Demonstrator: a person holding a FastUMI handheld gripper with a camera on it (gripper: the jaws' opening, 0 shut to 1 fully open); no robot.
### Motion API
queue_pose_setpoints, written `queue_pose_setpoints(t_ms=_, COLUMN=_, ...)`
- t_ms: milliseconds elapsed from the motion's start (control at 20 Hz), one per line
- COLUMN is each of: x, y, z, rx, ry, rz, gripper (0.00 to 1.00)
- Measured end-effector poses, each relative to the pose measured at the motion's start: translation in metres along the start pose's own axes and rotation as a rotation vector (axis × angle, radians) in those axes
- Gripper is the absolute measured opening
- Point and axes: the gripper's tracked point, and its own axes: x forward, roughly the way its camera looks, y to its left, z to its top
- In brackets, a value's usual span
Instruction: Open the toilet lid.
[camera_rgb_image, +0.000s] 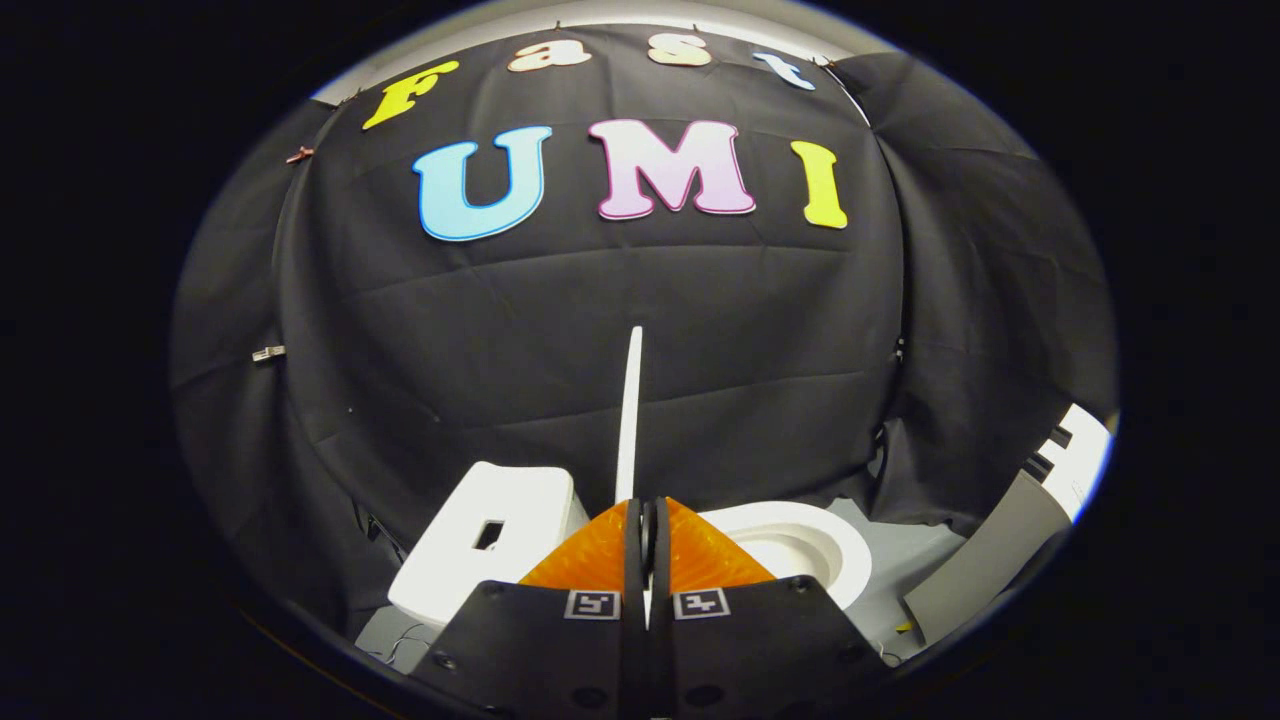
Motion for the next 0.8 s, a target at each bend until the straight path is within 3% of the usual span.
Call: queue_pose_setpoints(t_ms=800, x=-0.008, y=0.115, z=-0.018, rx=-0.097, ry=0.010, rz=0.068, gripper=0.05)
